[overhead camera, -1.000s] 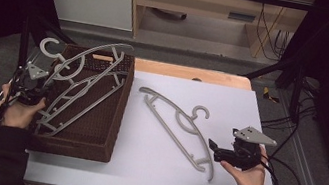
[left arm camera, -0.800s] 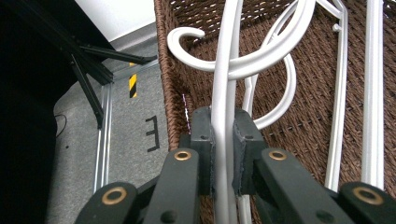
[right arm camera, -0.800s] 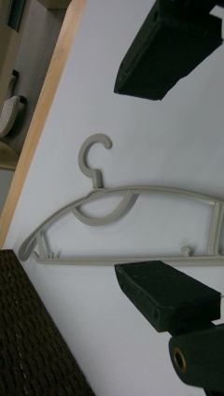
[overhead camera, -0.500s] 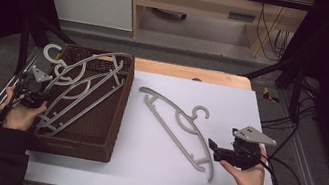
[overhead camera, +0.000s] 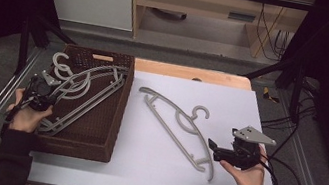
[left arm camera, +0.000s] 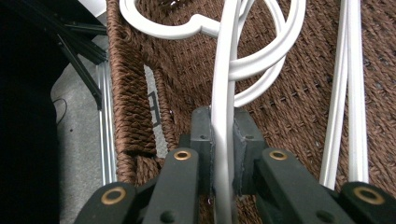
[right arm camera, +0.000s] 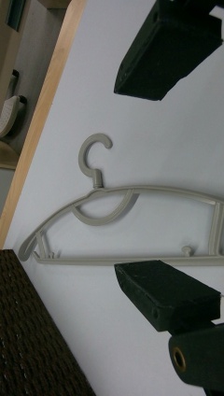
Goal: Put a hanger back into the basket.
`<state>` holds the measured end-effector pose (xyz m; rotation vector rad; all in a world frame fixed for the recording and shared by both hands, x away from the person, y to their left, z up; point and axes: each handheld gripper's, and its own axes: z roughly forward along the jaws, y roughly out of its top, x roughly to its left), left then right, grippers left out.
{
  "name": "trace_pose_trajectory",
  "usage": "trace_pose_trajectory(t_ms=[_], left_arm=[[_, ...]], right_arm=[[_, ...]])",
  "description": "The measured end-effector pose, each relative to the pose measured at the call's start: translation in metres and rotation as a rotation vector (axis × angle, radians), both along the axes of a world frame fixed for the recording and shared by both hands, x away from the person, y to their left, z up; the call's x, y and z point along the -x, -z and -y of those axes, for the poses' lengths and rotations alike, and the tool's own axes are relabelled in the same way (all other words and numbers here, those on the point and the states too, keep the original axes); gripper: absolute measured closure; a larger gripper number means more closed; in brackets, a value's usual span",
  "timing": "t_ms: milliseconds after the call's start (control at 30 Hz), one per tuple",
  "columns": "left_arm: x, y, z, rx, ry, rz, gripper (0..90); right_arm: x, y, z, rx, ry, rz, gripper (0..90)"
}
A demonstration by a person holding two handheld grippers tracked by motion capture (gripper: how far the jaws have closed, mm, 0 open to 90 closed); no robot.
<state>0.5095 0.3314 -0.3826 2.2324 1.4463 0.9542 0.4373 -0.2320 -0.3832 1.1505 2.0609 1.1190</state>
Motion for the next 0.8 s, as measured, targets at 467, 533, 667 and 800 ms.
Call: trace_pose_trajectory(t_ms=[467, 533, 667, 800], left_arm=[[-0.003, 0.001, -0.005, 0.062, 0.003, -0.033, 63.1], [0.001, -0.004, -0.007, 0.107, 0.021, 0.0, 57.3], [0.015, -0.015, -0.008, 0.206, 0.068, 0.107, 47.6], [0.03, -0.024, -0.005, 0.3, 0.125, 0.192, 40.8]], right_arm=[[0.0, -0.001, 0.002, 0.002, 0.001, 0.006, 12.5], [0.0, -0.001, 0.002, -0.002, 0.006, 0.006, 12.6], [-0.002, -0.002, 0.003, -0.01, 0.013, 0.008, 13.7], [-0.005, -0.002, 0.003, -0.027, 0.029, 0.004, 14.8]])
